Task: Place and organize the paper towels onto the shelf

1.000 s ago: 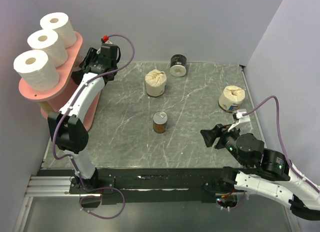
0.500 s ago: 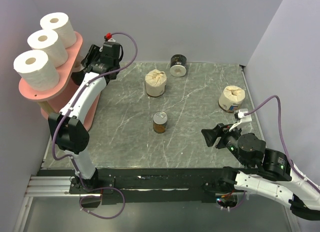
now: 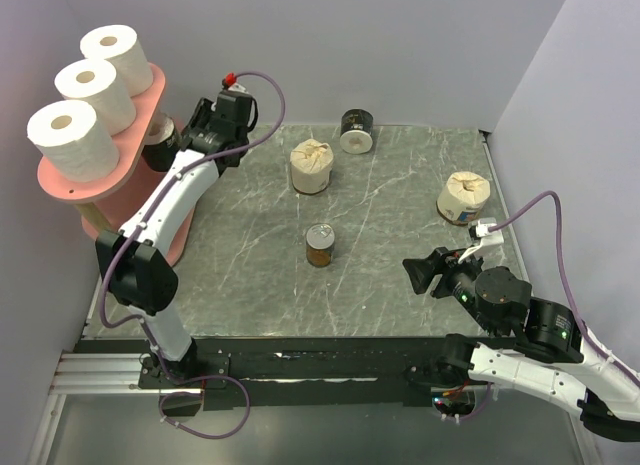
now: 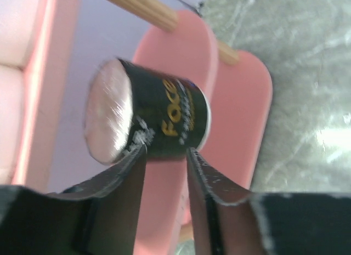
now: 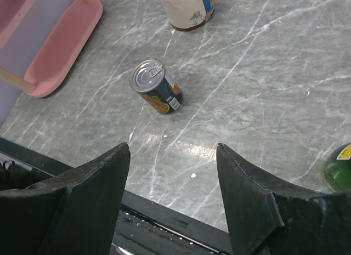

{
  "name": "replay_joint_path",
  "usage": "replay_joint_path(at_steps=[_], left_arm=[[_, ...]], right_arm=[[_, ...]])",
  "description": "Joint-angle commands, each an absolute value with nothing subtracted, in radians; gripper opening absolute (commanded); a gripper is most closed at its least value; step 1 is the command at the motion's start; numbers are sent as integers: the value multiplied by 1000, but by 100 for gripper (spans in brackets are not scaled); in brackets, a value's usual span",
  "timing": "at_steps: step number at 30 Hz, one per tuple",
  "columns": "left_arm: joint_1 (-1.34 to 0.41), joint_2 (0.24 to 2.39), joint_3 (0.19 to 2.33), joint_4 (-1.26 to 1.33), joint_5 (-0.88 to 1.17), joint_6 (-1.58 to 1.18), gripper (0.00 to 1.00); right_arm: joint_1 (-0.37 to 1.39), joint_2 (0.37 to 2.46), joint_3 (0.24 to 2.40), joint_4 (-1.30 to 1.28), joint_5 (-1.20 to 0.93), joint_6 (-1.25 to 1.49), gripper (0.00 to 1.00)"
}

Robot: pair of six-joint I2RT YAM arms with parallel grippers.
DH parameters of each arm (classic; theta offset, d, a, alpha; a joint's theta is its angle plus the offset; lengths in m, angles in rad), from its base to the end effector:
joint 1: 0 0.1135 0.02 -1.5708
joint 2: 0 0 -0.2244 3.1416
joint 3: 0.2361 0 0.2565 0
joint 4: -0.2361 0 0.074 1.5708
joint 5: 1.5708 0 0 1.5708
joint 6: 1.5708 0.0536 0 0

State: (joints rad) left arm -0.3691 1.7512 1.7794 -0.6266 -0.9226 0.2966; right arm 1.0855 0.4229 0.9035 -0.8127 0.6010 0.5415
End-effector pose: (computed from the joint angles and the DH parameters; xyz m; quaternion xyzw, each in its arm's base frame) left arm 0.3845 -0.1029 0.3413 0.0621 0.8162 0.3781 0.4324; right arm 0.0830 0.0925 0.3356 -0.0434 0.7953 0.2374 0.5561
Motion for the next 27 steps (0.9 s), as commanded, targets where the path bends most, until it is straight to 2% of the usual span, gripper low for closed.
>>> replay_joint_path(at_steps=[1,6,27], left_arm=[[-354,1684,1700,-660,-885,221,38],[-316,1716,1660,-678,-933,186,37],[-207,1845,1798,-581,-960,273,37]], right_arm=[[1092,426,930,-796,606,549,72],[1092,431,939,-807,604,543,72],[1092,442,953,-811,629,538,72]])
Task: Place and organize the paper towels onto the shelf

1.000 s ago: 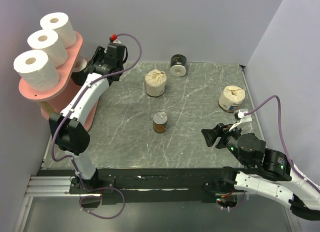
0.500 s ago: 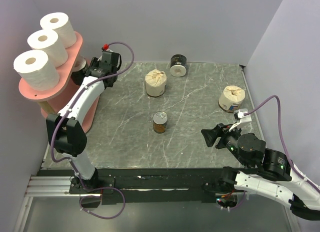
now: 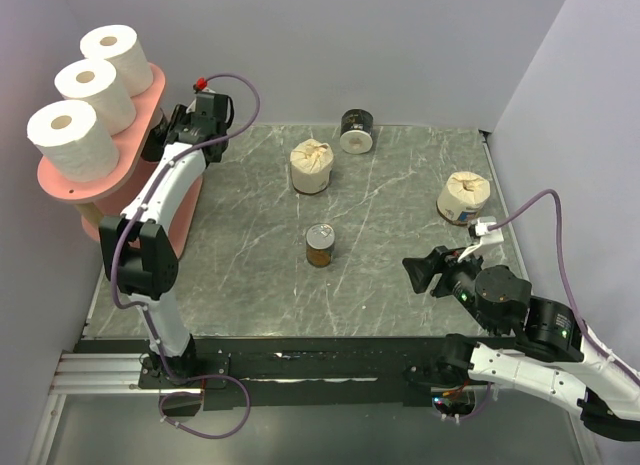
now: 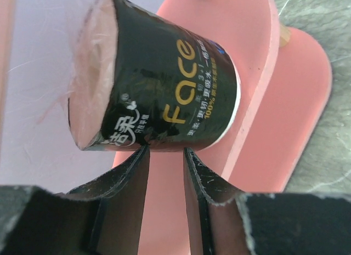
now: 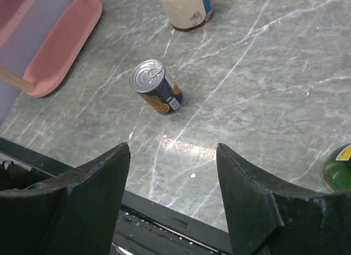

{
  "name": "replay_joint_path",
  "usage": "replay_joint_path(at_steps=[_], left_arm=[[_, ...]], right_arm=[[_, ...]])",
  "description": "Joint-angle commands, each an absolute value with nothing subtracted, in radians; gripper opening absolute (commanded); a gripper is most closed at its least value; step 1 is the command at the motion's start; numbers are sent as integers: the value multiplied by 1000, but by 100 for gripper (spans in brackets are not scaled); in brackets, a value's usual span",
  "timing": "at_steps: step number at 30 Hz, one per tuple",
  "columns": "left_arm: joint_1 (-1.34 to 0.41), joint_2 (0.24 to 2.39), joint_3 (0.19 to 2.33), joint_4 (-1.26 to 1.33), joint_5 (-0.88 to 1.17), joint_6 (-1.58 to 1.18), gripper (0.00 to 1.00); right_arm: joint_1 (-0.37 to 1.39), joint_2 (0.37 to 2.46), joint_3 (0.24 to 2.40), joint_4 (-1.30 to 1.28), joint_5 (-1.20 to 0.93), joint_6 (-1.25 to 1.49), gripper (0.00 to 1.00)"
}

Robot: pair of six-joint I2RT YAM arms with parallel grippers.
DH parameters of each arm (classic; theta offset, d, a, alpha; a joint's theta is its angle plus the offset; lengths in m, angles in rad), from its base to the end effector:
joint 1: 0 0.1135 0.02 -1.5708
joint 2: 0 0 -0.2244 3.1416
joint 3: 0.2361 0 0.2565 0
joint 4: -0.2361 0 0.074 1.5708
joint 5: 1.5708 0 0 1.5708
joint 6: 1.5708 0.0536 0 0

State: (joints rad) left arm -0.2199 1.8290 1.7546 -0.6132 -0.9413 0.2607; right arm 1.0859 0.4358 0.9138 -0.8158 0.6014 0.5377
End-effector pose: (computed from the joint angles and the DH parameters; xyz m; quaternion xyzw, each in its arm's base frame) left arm 0.4116 -0.0476 0.3048 0.0035 0.8287 0.4176 0.3725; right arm 0.0837 0.0937 0.3370 -0.0461 0.7966 0.2344 0.5554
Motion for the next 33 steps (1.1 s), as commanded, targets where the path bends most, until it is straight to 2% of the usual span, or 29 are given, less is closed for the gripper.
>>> replay_joint_path(at_steps=[1,6,11,14,18,20,21,23,26,27,30,31,33], left_arm=[[-206,1848,1798,-583,-959,273,37],[-207,1865,1818,-603,-957,259,38],[-261,1839,1887,-669,-864,175,41],[-342,1810,1920,-681,-815,135,47],[-492,1717,1881,-603,-733,100,64],[-520,1660,1872,-586,-602,42,70],[-535,1640,1864,-583,-538,23,76],[-541,1576,1803,-546,-441,-33,83],[-543,1474,1656,-461,-254,-72,99],[-543,1451,1576,-436,-194,-80,97],[-543,1372,1421,-356,-118,-107,96],[-543,1339,1384,-342,-107,-107,96],[-545,1316,1306,-314,-106,-107,96]], right_arm=[[1092,442,951,-810,630,538,72],[1092,448,957,-815,627,543,72],[1091,449,945,-807,620,546,72],[1092,459,933,-793,626,537,72],[1092,533,931,-767,693,489,73],[1089,586,978,-797,794,463,74],[1088,642,998,-805,830,451,74],[1071,699,1055,-808,886,398,74],[948,790,1104,-772,846,324,74],[848,817,1104,-723,750,305,74],[692,874,1101,-648,555,259,74],[607,897,1112,-647,536,259,75],[543,974,1140,-625,485,242,75]])
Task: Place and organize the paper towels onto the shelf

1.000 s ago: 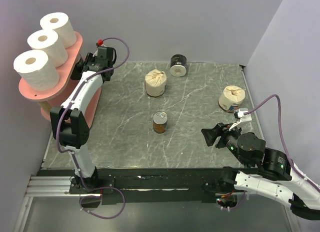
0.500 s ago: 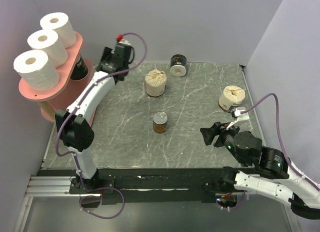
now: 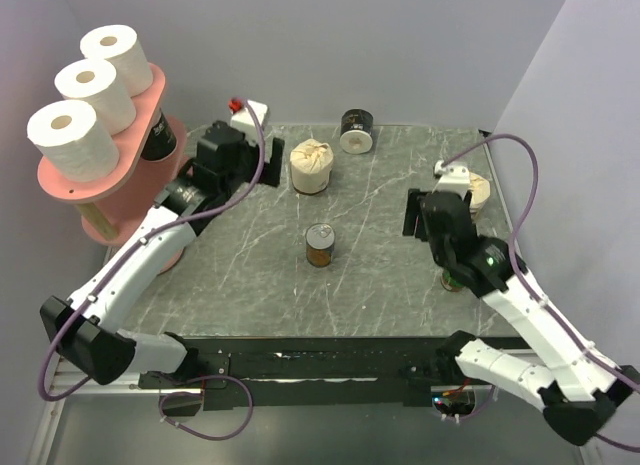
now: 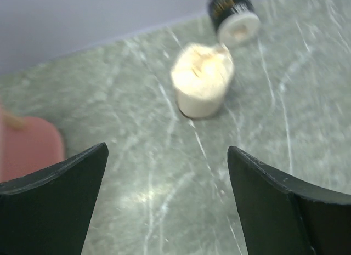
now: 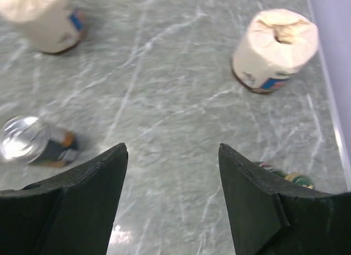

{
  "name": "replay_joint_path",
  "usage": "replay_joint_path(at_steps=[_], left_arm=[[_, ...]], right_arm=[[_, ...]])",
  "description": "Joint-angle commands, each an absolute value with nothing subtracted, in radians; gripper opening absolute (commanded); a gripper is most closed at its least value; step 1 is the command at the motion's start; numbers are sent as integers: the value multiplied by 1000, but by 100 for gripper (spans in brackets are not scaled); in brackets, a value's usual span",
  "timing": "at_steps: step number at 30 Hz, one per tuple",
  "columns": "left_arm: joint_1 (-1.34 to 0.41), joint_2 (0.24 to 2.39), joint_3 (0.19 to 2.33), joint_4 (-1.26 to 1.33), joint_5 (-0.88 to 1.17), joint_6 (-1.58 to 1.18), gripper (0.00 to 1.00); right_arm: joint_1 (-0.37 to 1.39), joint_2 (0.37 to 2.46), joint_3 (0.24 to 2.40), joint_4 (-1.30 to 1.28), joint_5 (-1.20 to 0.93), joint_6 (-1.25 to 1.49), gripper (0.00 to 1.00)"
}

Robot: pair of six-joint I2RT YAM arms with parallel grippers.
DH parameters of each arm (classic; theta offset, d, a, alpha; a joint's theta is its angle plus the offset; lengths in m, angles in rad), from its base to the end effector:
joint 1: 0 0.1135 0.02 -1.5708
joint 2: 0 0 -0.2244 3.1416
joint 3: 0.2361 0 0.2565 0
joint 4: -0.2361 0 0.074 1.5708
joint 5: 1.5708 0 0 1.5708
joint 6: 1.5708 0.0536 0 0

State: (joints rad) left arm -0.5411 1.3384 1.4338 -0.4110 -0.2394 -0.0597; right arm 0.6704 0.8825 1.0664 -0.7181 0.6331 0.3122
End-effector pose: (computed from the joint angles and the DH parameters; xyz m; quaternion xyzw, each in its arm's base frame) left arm 0.2900 -0.1594 0.3762 0.1235 0.7972 -0.0802 0.5855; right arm 0.1862 0.1072 0.3317 0.0047 0.8398 -0.0163 0.5427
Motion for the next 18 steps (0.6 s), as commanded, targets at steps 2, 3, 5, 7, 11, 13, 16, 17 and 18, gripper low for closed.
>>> replay_joint_path(at_steps=[2,3,5,7,11,13,16,17,18], left_arm=[[-543,1302,1284,-327,-104,-120,96],[-546,1296,1261,-336,-112,-130,96],[-546,1267,1223,-327,-117,-158,96],[-549,1221,1145,-273,-118,-169,96],[-569,1177,1135,-258,-152,-172,96],[-572,1152,1118,-239,-158,-167,96],[-581,1137,1108,-238,-190,-161,96],[-587,1137,1109,-242,-196,-163,96],[-594,1137,1112,-245,-195,-164,96]], right_arm=[[465,1029,1176,-608,430,209,75],[444,1089,1192,-601,407,203,76],[385,1149,1239,-578,367,207,76],[350,1233,1265,-501,284,206,76],[322,1411,1327,-298,233,202,75],[318,1481,1386,-241,229,221,76],[308,1664,1562,-251,209,279,76],[310,1762,1613,-264,177,279,76],[310,1810,1662,-265,152,267,76]])
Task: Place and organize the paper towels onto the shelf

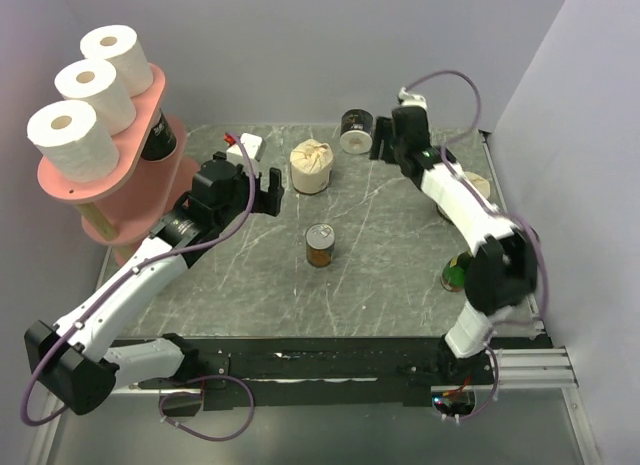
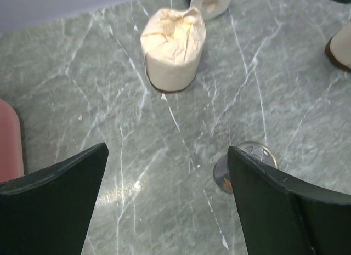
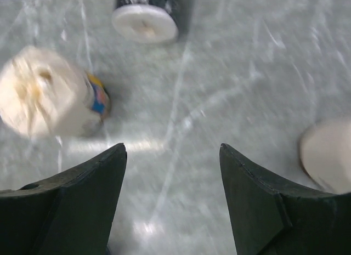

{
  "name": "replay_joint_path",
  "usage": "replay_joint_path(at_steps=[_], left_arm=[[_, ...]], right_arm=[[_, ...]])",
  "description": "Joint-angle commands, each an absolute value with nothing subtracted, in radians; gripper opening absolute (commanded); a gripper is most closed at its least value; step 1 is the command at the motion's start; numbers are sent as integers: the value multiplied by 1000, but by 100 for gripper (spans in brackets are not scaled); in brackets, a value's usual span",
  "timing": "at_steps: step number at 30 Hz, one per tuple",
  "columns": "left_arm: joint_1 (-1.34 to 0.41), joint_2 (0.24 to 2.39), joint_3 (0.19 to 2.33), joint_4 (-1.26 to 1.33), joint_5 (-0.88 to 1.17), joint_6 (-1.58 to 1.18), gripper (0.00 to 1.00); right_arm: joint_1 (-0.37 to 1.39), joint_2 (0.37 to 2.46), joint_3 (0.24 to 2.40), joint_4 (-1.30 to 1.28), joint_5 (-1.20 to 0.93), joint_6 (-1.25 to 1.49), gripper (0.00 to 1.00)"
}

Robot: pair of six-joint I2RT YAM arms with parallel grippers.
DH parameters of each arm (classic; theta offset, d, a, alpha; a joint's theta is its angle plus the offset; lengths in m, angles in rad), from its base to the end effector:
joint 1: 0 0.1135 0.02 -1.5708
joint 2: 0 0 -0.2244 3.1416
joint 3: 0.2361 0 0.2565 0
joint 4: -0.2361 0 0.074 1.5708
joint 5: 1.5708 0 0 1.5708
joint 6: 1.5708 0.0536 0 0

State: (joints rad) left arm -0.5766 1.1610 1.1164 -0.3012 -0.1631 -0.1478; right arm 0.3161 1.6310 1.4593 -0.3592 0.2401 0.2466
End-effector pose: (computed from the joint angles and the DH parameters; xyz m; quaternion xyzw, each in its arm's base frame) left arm 0.2577 -0.1572 0.3251 0.1278 0.8068 -0.1407 0.5594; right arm 0.3824 0.1117 0.2902 0.0295 0.8631 0.0371 0.5027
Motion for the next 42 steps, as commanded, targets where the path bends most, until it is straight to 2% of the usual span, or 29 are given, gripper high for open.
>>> replay_joint_path(at_steps=[1,5,10,23,35,42], left_arm=[[-597,1135,1115,-247,-192,-157,96],[-633,1134,1117,-255,-224,-144,96],[-669,1098,1103,-242,-276,-130,96],[-676,1075,1094,-227,-319,-132,96],[-678,1078,1095,-225,-308,-132,96],[-678,1074,1100,-230,-296,-132,96]], right_arm=[[308,1859,1759,-267,134,247,76],[308,2049,1859,-157,118,14,78],[310,2086,1704,252,71,-308,79],[304,2285,1784,316,15,-632,81],[291,2405,1878,333,72,-742,81],[291,2505,2024,327,107,-785,80]])
